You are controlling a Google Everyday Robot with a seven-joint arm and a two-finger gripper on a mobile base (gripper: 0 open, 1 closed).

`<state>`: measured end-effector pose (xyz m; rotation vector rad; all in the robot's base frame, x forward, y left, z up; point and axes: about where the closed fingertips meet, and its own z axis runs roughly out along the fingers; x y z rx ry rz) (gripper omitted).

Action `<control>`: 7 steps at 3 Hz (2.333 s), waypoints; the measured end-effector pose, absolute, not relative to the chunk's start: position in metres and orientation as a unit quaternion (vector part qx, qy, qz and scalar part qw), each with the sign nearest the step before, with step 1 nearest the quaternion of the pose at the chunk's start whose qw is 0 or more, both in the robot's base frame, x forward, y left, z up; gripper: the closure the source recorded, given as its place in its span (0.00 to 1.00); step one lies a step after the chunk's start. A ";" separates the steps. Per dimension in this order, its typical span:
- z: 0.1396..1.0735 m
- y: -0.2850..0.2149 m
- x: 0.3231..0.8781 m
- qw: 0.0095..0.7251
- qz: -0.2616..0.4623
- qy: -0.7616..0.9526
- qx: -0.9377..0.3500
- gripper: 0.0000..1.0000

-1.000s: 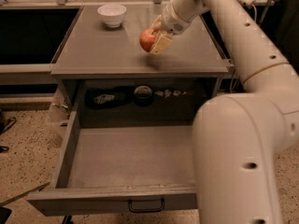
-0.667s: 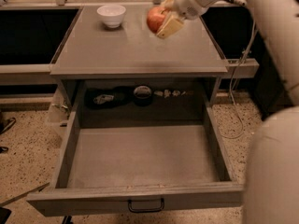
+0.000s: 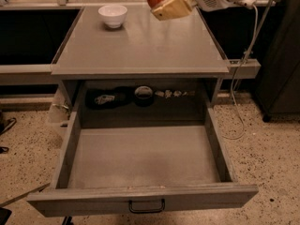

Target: Place apple into top drawer

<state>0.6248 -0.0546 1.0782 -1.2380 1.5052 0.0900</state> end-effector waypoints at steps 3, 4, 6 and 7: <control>1.025 -0.063 0.621 0.542 0.053 0.662 -0.515 1.00; 0.962 -0.094 0.596 0.515 0.053 0.710 -0.478 1.00; 0.892 -0.111 0.571 0.469 0.066 0.754 -0.455 1.00; 0.852 -0.089 0.566 0.442 0.087 0.752 -0.481 1.00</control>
Offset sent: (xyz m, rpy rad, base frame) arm 0.0175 -0.0076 -0.0600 -0.0309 0.0684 0.0142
